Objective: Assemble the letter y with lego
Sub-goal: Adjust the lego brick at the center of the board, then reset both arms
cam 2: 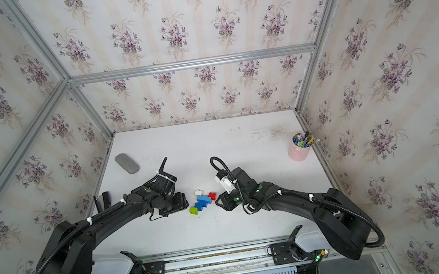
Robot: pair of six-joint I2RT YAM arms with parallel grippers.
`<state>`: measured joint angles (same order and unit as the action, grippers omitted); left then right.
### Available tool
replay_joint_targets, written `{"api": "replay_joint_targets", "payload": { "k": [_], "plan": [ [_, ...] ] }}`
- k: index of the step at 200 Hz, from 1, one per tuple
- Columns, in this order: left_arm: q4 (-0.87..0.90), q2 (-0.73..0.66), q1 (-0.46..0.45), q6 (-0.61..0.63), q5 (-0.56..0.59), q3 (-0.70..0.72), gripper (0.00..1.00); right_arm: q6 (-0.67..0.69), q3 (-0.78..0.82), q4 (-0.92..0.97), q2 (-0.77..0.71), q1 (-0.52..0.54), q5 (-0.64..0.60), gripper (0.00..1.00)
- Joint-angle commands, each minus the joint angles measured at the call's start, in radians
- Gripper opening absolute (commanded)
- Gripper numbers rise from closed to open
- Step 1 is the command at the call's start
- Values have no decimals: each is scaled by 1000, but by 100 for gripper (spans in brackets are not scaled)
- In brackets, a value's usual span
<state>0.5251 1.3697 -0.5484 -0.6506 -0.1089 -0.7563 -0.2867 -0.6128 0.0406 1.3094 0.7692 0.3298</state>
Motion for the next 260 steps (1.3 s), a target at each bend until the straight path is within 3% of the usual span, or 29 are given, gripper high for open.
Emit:
{"api": "replay_joint_targets", "payload": {
  "k": [1, 48, 68, 84, 93, 97, 101, 141, 160, 177, 192, 209, 235, 260],
  "plan": [
    [49, -51, 2, -15, -3, -4, 66, -17, -2, 24, -41, 1, -47, 45],
    [193, -189, 6, 28, 51, -118, 74, -24, -29, 91, -169, 1, -156, 61],
    [236, -234, 20, 56, 60, -180, 83, -20, -47, 121, -213, -1, -187, 65],
    [264, -257, 32, 81, 65, -230, 99, -14, -64, 148, -242, -3, -215, 70],
    [281, -262, 38, 99, 67, -263, 99, -13, -76, 163, -257, -3, -241, 72],
    [291, -262, 43, 107, 69, -277, 99, -12, -81, 169, -265, -5, -252, 96],
    [300, -262, 46, 114, 72, -293, 99, -11, -84, 174, -273, -7, -264, 100],
    [338, -269, 80, 207, 218, -425, 99, 12, -127, 184, -351, -93, -384, 100],
    [306, -260, 94, 283, 355, -460, 99, 39, -129, 137, -364, -126, -582, 100],
    [191, -258, 104, 404, 469, -427, 99, 39, -99, 46, -350, -200, -781, 100],
    [39, -261, 128, 490, 525, -343, 99, 33, -73, -20, -311, -338, -817, 100],
    [-117, -238, 180, 545, 586, -249, 99, 60, 13, -169, -262, -425, -885, 100],
    [-299, -166, 250, 559, 600, -142, 99, 241, 180, -523, -170, -450, -954, 100],
    [-545, -63, 275, 641, 707, -3, 99, 262, 269, -737, -84, -473, -944, 100]
  ]
}}
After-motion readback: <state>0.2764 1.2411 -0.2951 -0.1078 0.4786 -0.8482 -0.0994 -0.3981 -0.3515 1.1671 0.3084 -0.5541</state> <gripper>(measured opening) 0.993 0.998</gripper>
